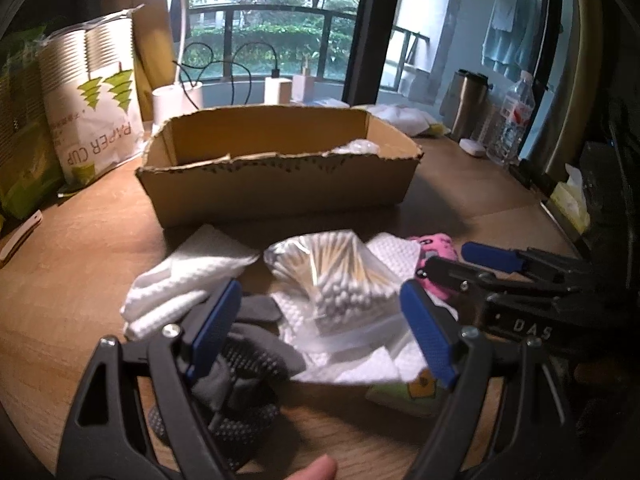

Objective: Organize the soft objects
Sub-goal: 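Grasp the pink plush keychain with the right tool while the left tool grasps the cotton-swab bag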

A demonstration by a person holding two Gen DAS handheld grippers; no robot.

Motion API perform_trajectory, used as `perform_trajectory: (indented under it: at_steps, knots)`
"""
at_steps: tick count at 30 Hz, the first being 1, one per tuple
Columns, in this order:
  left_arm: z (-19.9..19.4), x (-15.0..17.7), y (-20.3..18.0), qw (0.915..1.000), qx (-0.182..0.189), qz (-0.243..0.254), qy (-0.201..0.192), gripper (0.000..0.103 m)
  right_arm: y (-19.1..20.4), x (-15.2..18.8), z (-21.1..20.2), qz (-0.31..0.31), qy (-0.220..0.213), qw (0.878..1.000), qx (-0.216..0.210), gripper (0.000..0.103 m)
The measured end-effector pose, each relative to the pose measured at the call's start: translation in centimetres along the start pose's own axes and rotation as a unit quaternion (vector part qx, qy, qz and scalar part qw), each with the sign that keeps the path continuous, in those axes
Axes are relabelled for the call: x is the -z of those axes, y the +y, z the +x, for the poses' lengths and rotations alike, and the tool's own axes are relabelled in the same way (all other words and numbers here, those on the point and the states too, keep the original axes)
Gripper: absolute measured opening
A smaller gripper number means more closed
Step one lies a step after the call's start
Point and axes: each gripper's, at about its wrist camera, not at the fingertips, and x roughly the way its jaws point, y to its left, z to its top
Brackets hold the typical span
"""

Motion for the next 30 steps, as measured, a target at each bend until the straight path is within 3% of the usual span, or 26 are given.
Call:
perform_trajectory:
  at_steps: [6,10,21,24,30]
  knots:
    - [1.1,-0.6,-0.9,0.9998,-0.008,0.018,0.009,0.083,-0.2,0.1,0.9,0.002,0.013,1.000,-0.015,0.057]
    - [2.1,-0.9,-1.3,0.9995,-0.010,0.019,0.023,0.083,-0.9,0.0,0.6,0.004,0.008,1.000,-0.017,0.046]
    - [3.9,-1.5,-2.2,0.9979,-0.023,0.032,0.053,0.082,-3.3,0.2,-0.3,0.017,-0.005,1.000,-0.017,0.045]
    - [4.3,-1.6,-2.2,0.9974,-0.013,0.029,0.064,0.064,-3.8,0.3,-0.5,0.021,-0.008,1.000,-0.020,0.045]
    - [3.7,-1.8,-2.2,0.9979,-0.010,0.029,0.057,0.044,-4.0,0.4,-0.7,0.021,-0.011,0.999,-0.026,0.045]
